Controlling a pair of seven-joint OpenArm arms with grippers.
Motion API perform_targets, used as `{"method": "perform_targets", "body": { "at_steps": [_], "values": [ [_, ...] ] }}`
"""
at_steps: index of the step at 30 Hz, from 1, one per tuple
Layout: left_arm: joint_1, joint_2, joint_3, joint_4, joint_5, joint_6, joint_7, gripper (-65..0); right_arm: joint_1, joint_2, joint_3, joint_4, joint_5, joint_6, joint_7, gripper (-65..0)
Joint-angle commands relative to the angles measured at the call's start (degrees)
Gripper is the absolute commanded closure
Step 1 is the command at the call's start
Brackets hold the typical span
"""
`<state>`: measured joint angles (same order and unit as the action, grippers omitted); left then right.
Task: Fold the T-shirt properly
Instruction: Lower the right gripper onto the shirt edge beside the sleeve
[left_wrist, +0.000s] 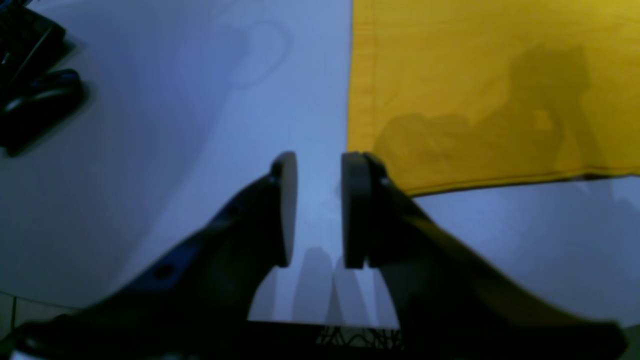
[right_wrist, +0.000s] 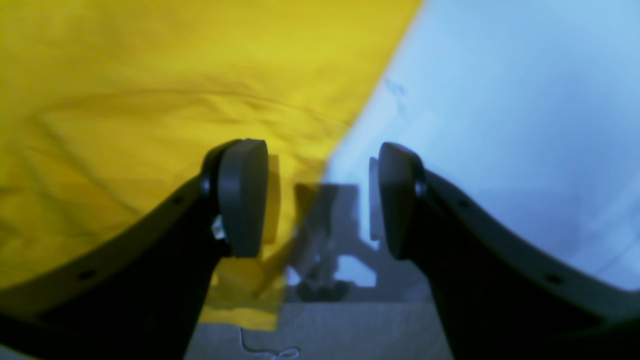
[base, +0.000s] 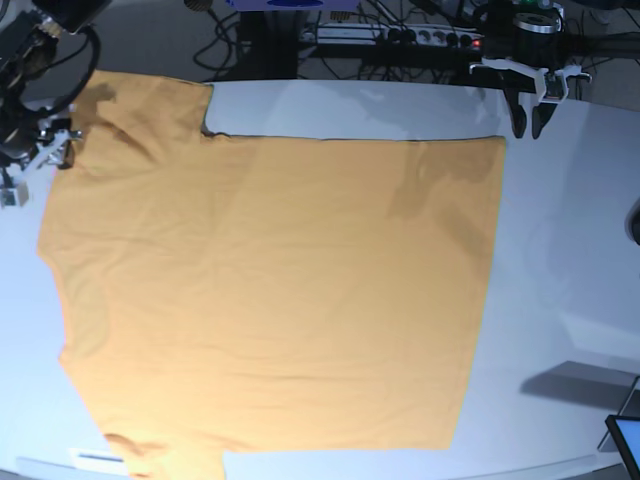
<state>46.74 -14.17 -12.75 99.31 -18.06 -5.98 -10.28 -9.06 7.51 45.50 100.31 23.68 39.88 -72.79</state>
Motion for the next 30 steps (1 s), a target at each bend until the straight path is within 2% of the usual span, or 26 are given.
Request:
{"method": "perform_targets", "body": {
  "at_steps": [1,6,13,30],
  "values": [
    [0.69,-0.55,-0.39,0.87,-0.18,0.40,-1.72,-15.6,0.49,1.15,0.18,0.22,1.86,0.12,0.75,-34.4],
    [0.60,-0.55,-0.39,1.04,-0.18,0.40,-1.72,-15.6,0.49,2.73,0.26,-4.00,7.92,0.12,0.75,-34.4],
    [0.69,-0.55,-0.39,1.04,-0.18,0.40,-1.63,-15.6,0.49,4.40,0.26,-10.33,12.58,0.12,1.10,-34.4],
    [0.86,-0.55,-0.39,1.04,-0.18,0.40,-1.63,-15.5,1.19,3.88,-1.41,-11.30,13.46,0.12,0.66,-34.1]
  ]
}}
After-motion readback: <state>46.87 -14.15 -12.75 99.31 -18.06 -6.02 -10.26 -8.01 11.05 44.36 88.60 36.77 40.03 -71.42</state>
